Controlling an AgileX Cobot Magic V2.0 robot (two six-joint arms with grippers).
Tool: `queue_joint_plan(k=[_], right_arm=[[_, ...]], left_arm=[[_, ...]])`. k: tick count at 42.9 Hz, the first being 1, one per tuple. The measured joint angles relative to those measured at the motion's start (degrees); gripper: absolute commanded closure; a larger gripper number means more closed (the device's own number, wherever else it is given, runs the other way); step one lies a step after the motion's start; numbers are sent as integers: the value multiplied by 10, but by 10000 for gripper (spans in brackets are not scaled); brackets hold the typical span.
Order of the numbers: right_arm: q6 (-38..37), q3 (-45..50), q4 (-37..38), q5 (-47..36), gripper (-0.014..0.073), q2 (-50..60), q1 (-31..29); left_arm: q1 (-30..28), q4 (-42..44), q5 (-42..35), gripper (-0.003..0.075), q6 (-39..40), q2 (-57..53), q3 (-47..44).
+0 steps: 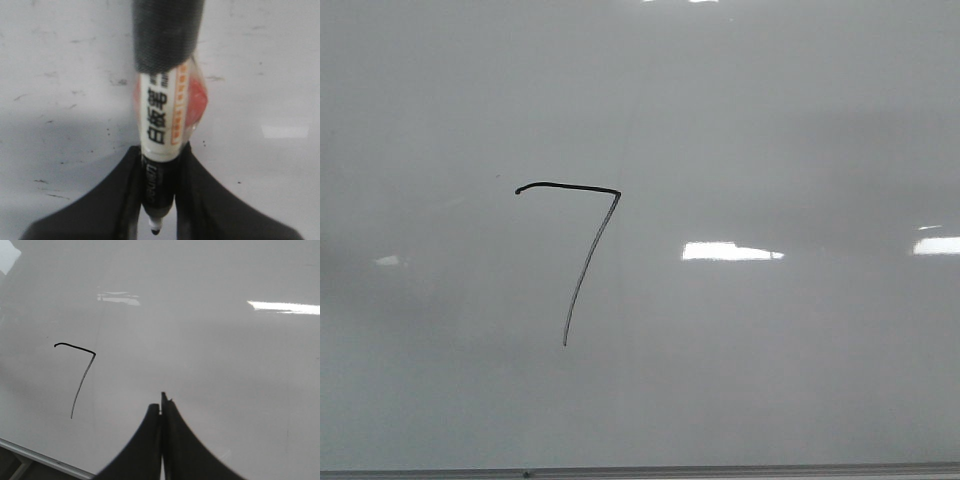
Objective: Write number 7 on whiteboard
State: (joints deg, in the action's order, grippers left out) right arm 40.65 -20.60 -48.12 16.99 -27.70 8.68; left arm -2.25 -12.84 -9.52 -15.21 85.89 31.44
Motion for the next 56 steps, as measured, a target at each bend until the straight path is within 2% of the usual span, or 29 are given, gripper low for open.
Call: queue_joint_plan(k=[7,12,19,27,34,42,51,56], right_arm=[[0,0,0,0,653,0,0],[0,0,0,0,653,0,0],[0,0,0,0,653,0,0],[0,0,0,0,653,0,0],[0,0,0,0,653,0,0],[0,0,0,0,653,0,0],[0,0,0,0,653,0,0],[0,0,0,0,653,0,0]], left_arm=[[0,0,0,359,0,1,0],[0,0,3,297,0,-4,0],[0,0,23,290,0,-36,0],[0,0,55,296,0,-126,0],[0,0,99,356,0,-228,-9],[0,0,156,534,0,-337,-22],[0,0,189,741,0,-407,-34],[0,0,197,741,0,-425,-35]])
